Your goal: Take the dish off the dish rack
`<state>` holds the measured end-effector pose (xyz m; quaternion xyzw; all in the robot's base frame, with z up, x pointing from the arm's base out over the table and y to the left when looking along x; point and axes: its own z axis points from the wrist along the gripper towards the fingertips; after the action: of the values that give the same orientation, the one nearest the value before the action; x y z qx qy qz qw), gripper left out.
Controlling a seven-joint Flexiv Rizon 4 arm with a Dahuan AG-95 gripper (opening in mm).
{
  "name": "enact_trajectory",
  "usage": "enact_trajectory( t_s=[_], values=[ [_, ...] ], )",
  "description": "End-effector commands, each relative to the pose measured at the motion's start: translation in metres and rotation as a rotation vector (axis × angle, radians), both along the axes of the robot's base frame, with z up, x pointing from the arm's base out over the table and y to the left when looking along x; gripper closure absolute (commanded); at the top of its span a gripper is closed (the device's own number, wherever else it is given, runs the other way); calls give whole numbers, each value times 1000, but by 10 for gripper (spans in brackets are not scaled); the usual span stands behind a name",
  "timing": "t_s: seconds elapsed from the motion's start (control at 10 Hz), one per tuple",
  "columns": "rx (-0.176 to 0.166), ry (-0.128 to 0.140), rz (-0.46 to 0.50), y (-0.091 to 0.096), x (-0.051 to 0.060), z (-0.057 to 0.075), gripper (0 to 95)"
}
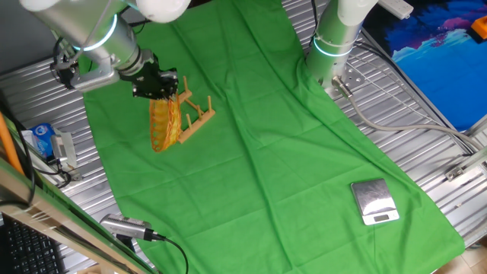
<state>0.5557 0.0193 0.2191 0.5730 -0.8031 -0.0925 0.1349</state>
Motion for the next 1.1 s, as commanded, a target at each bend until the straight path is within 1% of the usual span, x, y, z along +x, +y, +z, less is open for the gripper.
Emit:
enact_trajectory(
  t_s=[0.1,0.2,0.4,0.8,0.9,1.0,1.1],
  values=[
    [-1,-3,-19,7,5,-3,950],
    [-3,-8,-31,13,9,-5,950],
    [-11,-9,-39,19,13,-5,950],
    [-12,-9,-24,19,13,-5,950],
    [-18,-9,-23,19,13,-5,950],
    [-13,-4,-25,19,13,-5,950],
    [-4,-8,-46,19,13,-5,950]
  ],
)
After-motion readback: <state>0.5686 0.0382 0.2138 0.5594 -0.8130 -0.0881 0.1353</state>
